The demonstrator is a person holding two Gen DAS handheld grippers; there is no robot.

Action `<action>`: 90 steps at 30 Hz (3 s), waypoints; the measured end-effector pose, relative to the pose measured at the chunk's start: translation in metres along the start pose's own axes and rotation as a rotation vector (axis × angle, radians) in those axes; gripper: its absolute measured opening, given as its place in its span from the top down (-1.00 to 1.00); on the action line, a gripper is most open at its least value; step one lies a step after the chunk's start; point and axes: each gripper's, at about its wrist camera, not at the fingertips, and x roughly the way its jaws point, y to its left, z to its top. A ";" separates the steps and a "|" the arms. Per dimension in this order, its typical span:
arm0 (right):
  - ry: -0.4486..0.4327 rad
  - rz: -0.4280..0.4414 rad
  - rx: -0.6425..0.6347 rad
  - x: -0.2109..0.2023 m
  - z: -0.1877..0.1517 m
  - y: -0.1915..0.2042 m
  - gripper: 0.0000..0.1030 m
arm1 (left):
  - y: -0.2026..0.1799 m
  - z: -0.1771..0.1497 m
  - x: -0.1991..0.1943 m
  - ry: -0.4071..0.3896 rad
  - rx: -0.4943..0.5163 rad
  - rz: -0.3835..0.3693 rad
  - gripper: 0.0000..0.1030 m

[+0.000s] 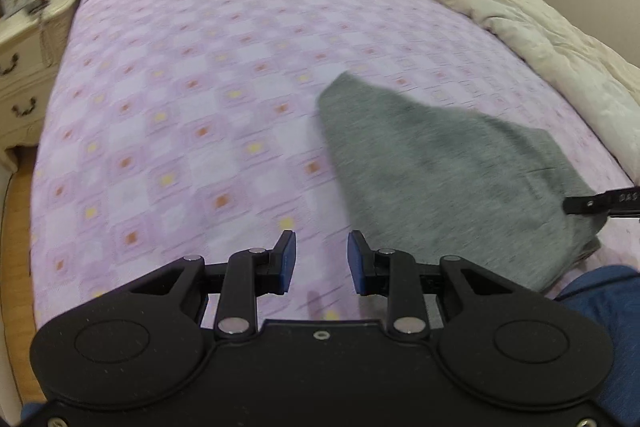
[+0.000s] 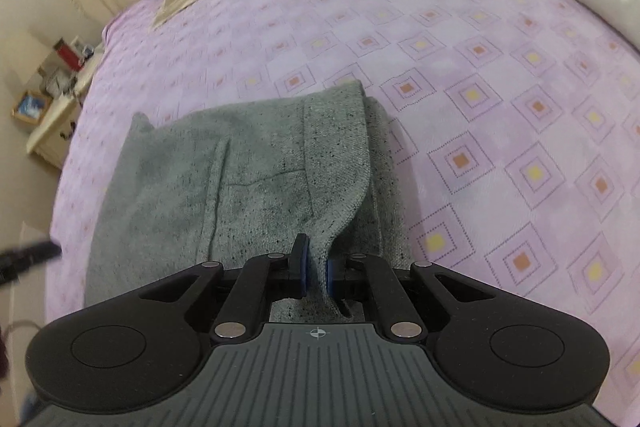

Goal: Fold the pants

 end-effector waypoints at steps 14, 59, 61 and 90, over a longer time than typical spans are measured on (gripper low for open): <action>-0.071 -0.021 0.018 0.013 -0.012 0.005 0.78 | -0.071 -0.024 0.069 0.079 0.289 0.005 0.01; -0.342 -0.337 -0.102 0.010 0.030 0.046 0.71 | -0.040 0.071 0.086 0.055 0.000 0.118 -0.12; -0.403 -0.383 -0.055 -0.009 0.032 0.035 0.71 | -0.039 0.069 0.073 0.031 -0.005 0.109 -0.12; -0.319 -0.118 -0.157 -0.069 -0.031 0.127 0.20 | -0.054 0.008 0.002 0.021 -0.073 0.102 -0.23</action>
